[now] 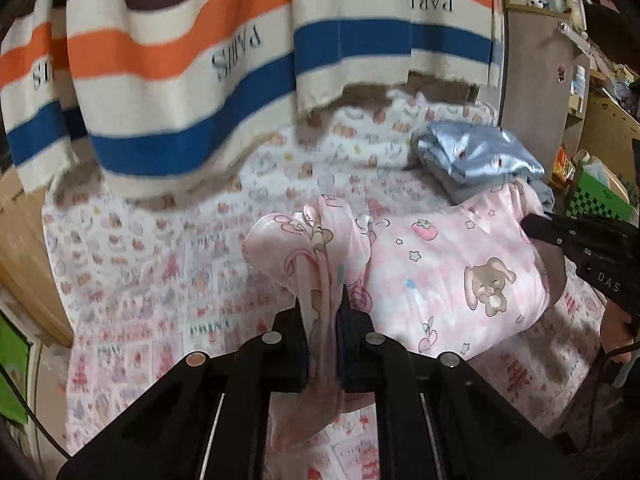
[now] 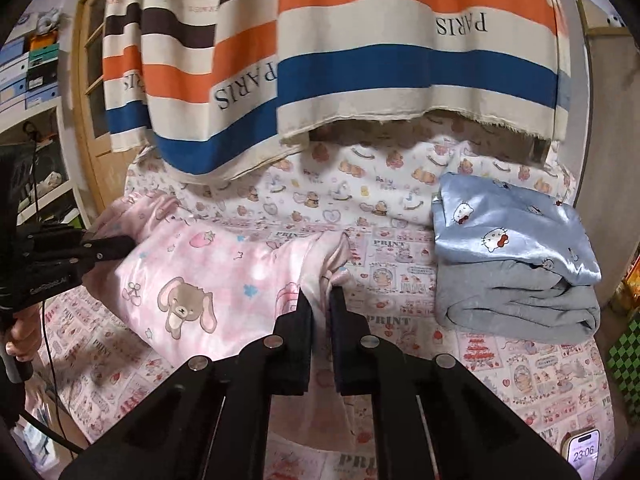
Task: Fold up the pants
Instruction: 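Lift the pants with both tools and carry them toward the blue Hello Kitty stack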
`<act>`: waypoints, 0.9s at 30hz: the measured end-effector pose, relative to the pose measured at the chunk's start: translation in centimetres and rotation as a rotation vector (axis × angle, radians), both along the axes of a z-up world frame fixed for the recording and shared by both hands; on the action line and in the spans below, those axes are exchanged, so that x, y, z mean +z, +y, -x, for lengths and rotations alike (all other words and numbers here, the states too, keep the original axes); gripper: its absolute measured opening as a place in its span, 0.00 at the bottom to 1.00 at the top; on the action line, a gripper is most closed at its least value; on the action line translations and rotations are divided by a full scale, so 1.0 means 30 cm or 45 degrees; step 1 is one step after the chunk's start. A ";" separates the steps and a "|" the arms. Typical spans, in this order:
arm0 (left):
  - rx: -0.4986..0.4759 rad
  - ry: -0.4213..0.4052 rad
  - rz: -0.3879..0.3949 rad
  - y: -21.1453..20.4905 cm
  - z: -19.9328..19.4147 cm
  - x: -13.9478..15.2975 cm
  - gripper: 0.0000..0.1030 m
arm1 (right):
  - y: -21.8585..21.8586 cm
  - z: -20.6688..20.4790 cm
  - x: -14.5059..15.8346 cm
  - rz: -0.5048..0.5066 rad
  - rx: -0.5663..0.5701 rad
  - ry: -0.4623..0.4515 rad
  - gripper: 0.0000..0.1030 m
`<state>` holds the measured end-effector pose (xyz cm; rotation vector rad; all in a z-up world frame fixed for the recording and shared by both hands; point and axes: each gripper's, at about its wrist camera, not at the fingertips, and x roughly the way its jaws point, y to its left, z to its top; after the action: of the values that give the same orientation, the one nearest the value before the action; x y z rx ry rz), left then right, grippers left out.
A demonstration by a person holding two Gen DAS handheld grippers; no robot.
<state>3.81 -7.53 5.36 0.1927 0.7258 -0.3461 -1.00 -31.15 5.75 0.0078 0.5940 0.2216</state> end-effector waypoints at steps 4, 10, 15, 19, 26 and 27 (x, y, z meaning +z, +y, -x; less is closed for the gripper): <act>0.021 0.036 -0.005 0.013 0.035 -0.107 0.09 | 0.036 0.029 -0.083 -0.019 0.004 0.056 0.08; 0.085 0.110 0.009 0.031 0.046 -0.218 0.09 | 0.063 0.016 -0.205 -0.008 0.008 0.140 0.08; 0.088 0.094 -0.027 0.018 0.055 -0.234 0.09 | 0.040 0.015 -0.222 0.010 -0.019 0.119 0.08; 0.076 0.084 -0.007 0.017 0.048 -0.201 0.09 | 0.022 0.023 -0.200 -0.016 -0.015 0.106 0.08; 0.038 -0.016 0.013 -0.023 0.050 -0.085 0.09 | 0.018 0.050 -0.105 0.059 -0.051 -0.015 0.08; 0.034 -0.031 0.012 -0.034 0.047 -0.069 0.09 | 0.005 0.050 -0.084 0.055 -0.065 -0.035 0.08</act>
<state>2.41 -8.54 3.29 0.1777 0.7020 -0.3212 -2.51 -30.99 3.22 -0.0217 0.5706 0.1589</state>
